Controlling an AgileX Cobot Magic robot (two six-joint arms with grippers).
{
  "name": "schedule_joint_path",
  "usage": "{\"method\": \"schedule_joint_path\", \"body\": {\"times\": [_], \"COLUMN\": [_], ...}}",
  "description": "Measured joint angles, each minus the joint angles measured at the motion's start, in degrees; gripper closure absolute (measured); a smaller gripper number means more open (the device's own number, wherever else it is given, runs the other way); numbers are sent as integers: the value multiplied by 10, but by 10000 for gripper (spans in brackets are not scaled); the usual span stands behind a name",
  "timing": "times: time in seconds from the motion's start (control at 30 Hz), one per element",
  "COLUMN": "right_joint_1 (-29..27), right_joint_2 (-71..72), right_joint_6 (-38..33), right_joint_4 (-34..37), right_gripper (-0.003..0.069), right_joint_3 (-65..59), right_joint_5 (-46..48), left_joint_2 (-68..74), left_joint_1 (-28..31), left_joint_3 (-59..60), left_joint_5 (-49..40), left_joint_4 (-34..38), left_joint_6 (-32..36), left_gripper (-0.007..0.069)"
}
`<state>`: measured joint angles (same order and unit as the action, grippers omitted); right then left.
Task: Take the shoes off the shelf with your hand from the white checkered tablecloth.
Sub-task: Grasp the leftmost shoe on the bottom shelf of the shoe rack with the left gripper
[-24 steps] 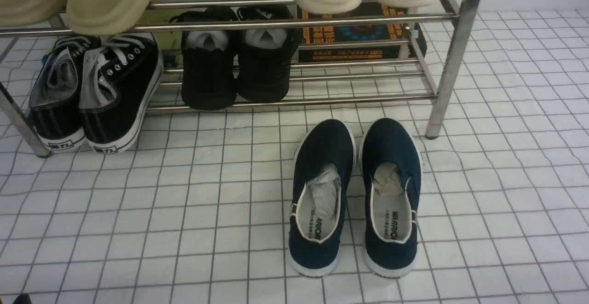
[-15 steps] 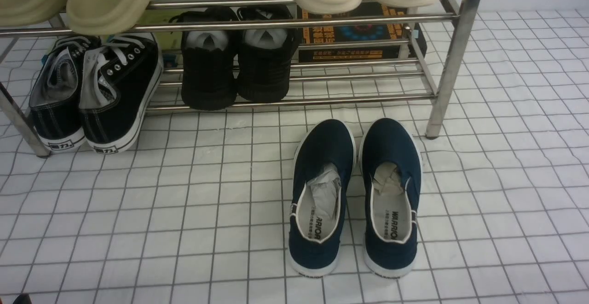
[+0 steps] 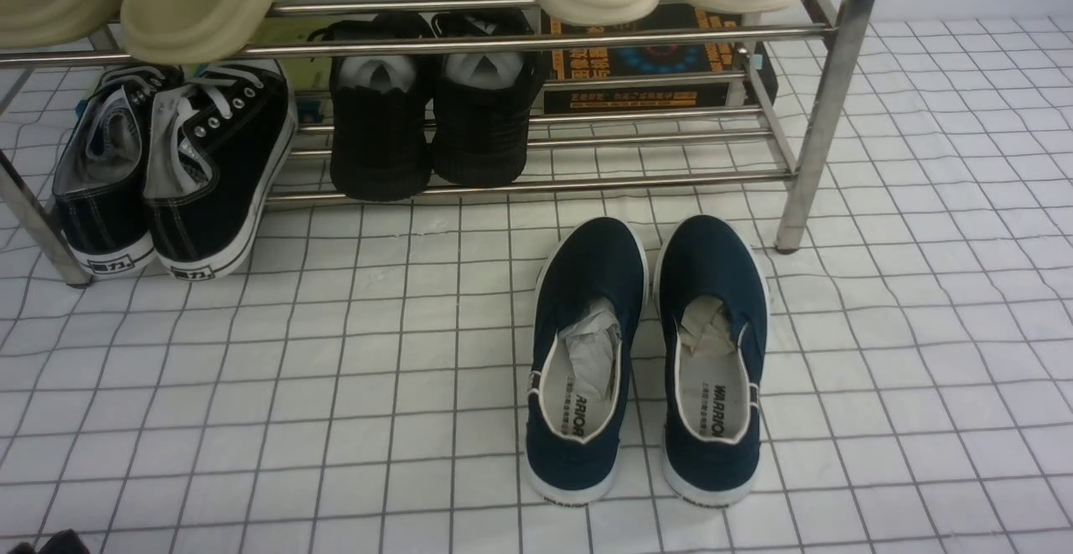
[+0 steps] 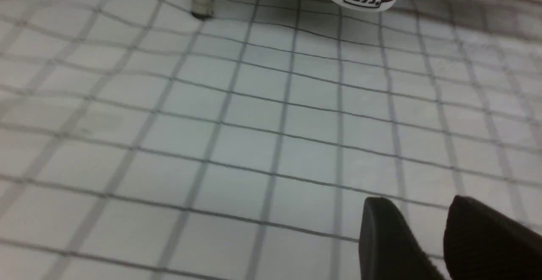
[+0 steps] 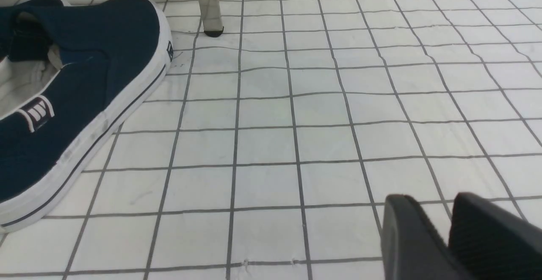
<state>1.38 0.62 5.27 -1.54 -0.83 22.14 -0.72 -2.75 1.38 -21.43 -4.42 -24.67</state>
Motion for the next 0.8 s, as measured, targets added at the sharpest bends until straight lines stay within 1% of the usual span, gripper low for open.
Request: {"method": "schedule_joint_path", "body": {"times": [0.03, 0.1, 0.13, 0.17, 0.2, 0.27, 0.37, 0.43, 0.47, 0.5, 0.53, 0.63, 0.67, 0.7, 0.77, 0.8], "right_joint_1": [0, 0, 0, 0, 0, 0, 0, 0, 0, 0, 0, 0, 0, 0, 0, 0], "right_joint_2": [0, 0, 0, 0, 0, 0, 0, 0, 0, 0, 0, 0, 0, 0, 0, 0], "right_joint_6": [0, 0, 0, 0, 0, 0, 0, 0, 0, 0, 0, 0, 0, 0, 0, 0], "right_joint_4": [0, 0, 0, 0, 0, 0, 0, 0, 0, 0, 0, 0, 0, 0, 0, 0], "right_gripper": [477, 475, 475, 473, 472, 469, 466, 466, 466, 466, 466, 461, 461, 459, 456, 456], "right_joint_3": [0, 0, 0, 0, 0, 0, 0, 0, 0, 0, 0, 0, 0, 0, 0, 0], "right_joint_5": [0, 0, 0, 0, 0, 0, 0, 0, 0, 0, 0, 0, 0, 0, 0, 0], "left_joint_2": [0, 0, 0, 0, 0, 0, 0, 0, 0, 0, 0, 1, 2, 18, 78, 84], "left_joint_1": [0, 0, 0, 0, 0, 0, 0, 0, 0, 0, 0, 0, 0, 0, 0, 0], "left_joint_3": [1, 1, 1, 1, 2, 2, 2, 2, 2, 2, 2, -26, -31, -69, -162, -170], "left_joint_5": [7, 13, 14, 18, 21, 26, 38, 46, 47, 52, 53, 33, 30, 6, -66, -73], "left_joint_4": [54, 147, 161, 204, 227, 250, 246, 222, 222, 202, 202, 170, 163, 142, 75, 69], "left_joint_6": [-56, -140, -154, -195, -217, -242, -249, -248, -248, -246, -246, -236, -236, -231, -226, -225], "left_gripper": [384, 384, 384, 384, 384, 384, 384, 386, 386, 403, 407, 517, 526, 578, 617, 620]}}
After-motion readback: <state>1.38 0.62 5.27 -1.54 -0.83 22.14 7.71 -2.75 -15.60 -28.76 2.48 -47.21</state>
